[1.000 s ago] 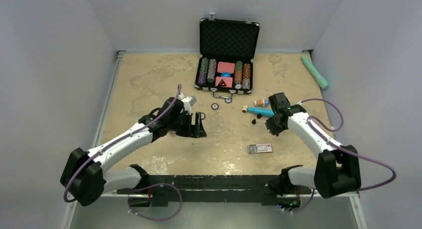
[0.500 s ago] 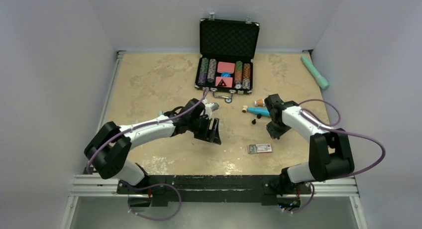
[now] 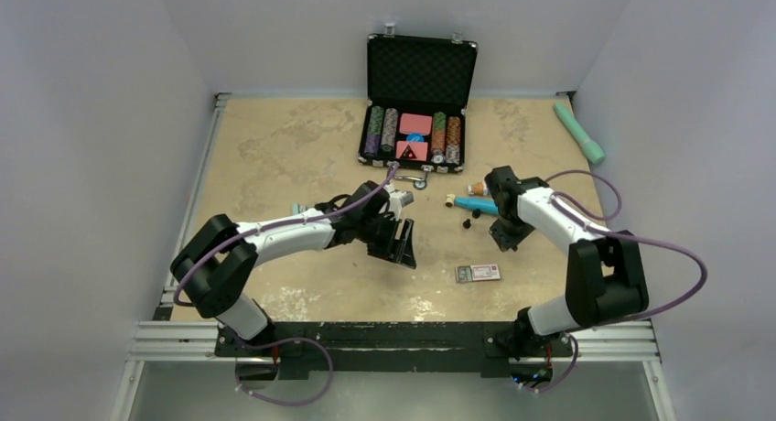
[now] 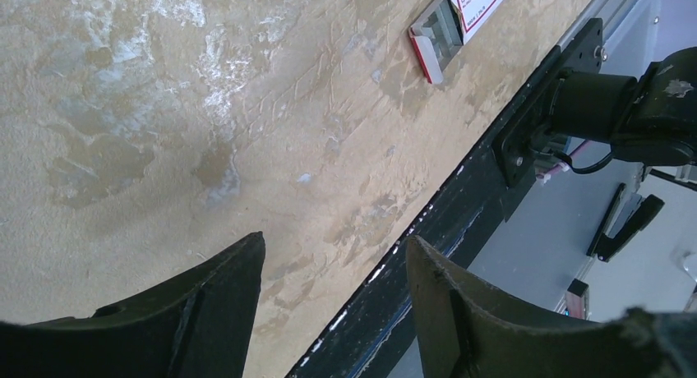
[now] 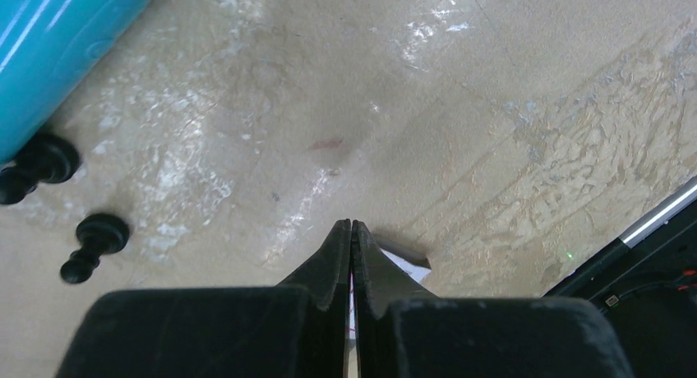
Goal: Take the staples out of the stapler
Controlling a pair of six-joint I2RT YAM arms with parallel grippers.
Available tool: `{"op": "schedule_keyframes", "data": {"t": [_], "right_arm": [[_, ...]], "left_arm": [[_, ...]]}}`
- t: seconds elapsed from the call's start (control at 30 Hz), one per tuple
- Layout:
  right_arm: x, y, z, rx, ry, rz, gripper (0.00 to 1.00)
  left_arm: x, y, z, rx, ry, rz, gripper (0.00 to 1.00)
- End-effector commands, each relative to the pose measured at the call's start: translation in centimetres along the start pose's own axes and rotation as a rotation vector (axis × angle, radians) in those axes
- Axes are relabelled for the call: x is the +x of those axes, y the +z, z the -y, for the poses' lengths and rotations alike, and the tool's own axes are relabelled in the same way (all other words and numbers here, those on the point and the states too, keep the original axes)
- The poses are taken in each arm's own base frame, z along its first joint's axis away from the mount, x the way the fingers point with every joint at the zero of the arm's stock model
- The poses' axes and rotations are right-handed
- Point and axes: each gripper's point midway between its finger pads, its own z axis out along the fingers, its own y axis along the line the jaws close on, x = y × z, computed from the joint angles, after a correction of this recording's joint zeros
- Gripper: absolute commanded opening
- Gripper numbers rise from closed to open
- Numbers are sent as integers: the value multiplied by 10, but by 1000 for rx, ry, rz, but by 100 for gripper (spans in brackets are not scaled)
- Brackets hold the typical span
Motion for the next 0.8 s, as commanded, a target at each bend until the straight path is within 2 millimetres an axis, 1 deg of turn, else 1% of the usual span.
{"op": "schedule_keyframes", "data": {"t": [0.0, 0.07, 0.13, 0.2, 0.27, 0.3, 0.33, 0.37, 0.4, 0.47, 0.53, 0.67, 0.77], "right_arm": [[7, -9, 8, -39, -42, -25, 0], [12, -11, 8, -70, -48, -48, 0], [11, -20, 1, -136, -69, -46, 0], [3, -37, -14, -235, -101, -30, 2], [-7, -60, -32, -351, -154, -6, 10], [-15, -74, -37, -397, -163, 19, 22], [-20, -88, -41, -448, -157, 36, 48], [-25, -106, -47, -522, -153, 56, 89], [-33, -122, -49, -577, -140, 91, 98], [-45, -149, -47, -647, -117, 144, 99], [-51, -169, -43, -688, -105, 171, 99], [-57, -197, -34, -748, -84, 200, 99], [-60, -215, -25, -787, -79, 219, 99]], "left_arm": [[-17, -7, 17, 43, 54, 53, 67], [-17, -6, 17, 32, 54, 45, 66], [-21, -3, 21, 17, 61, 41, 64], [-22, 3, 29, 8, 73, 23, 63], [-25, 10, 41, 11, 84, 5, 63], [-25, 14, 44, 11, 79, -4, 62], [-26, 18, 47, 16, 67, -8, 62], [-26, 23, 50, 22, 53, -12, 62], [-26, 27, 52, 27, 40, -16, 62], [-25, 38, 56, 28, 13, -23, 62], [-22, 49, 62, 21, 9, -39, 60], [-12, 71, 68, -13, -15, -78, 58], [-9, 81, 64, -43, -69, -70, 58]]}}
